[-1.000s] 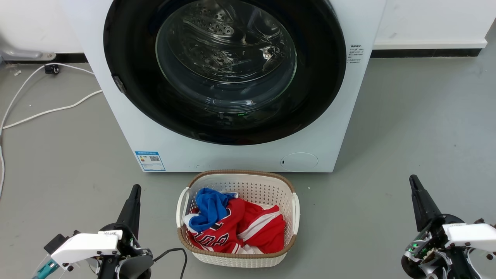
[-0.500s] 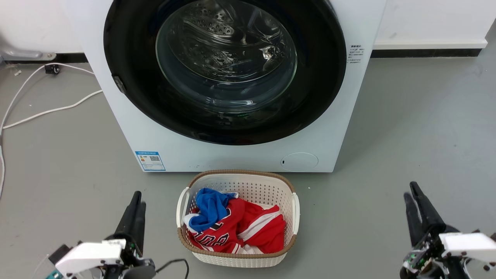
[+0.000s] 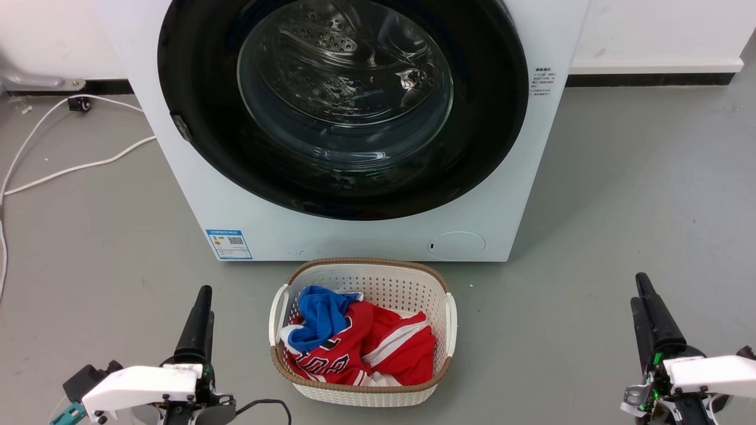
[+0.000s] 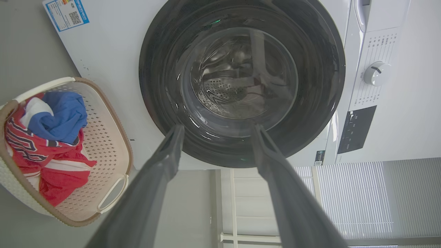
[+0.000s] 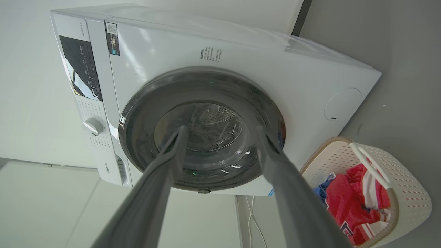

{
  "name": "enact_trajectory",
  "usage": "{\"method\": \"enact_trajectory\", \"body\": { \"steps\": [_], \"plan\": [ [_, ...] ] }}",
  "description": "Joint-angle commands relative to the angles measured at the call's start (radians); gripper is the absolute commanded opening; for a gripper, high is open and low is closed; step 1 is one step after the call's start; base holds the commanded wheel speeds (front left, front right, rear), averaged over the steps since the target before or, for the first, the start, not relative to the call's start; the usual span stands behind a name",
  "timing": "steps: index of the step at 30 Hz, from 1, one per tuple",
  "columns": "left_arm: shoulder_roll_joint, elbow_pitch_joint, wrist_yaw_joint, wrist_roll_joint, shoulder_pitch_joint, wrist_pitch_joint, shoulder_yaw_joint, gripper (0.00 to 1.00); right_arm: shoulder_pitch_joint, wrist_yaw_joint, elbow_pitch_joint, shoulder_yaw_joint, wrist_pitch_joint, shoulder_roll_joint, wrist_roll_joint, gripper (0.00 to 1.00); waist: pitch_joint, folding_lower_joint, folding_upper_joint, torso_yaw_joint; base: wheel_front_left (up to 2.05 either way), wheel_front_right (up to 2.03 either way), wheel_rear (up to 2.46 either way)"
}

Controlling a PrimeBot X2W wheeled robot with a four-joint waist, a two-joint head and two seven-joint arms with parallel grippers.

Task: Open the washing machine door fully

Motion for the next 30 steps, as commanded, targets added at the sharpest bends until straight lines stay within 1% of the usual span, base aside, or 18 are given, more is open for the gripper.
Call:
{"method": "enact_trajectory", "body": {
  "steps": [1, 6, 14, 21, 30],
  "plan": [
    [0.002, -0.031, 0.005, 0.045, -0.018, -0.011, -0.005, 1.00, -0.008, 0.002, -0.034, 0.000, -0.010, -0.002, -0.048, 1.00, 0.000, 0.0000, 0.0000, 0.000, 0.00, 0.00, 0.00],
    [0.002, -0.067, 0.037, 0.152, -0.013, -0.033, -0.024, 1.00, 0.002, 0.002, -0.078, 0.009, -0.032, -0.002, -0.176, 1.00, 0.001, 0.0000, 0.0000, 0.000, 0.00, 0.00, 0.00],
    [0.002, -0.105, 0.070, 0.351, -0.003, -0.067, -0.062, 1.00, 0.022, 0.002, -0.143, 0.033, -0.064, -0.001, -0.401, 1.00, 0.000, 0.0000, 0.0000, 0.001, 0.00, 0.00, 0.00],
    [0.004, -0.122, 0.098, 0.497, 0.005, -0.094, -0.089, 1.00, 0.039, 0.002, -0.185, 0.056, -0.091, -0.001, -0.593, 1.00, 0.000, 0.0000, 0.0000, 0.003, 0.00, 0.00, 0.00],
    [0.017, -0.144, 0.132, 0.641, 0.014, -0.125, -0.124, 1.00, 0.060, 0.002, -0.209, 0.061, -0.122, 0.000, -0.745, 1.00, -0.001, 0.0000, 0.0000, 0.004, 0.00, 0.00, 0.00]
  ]
}}
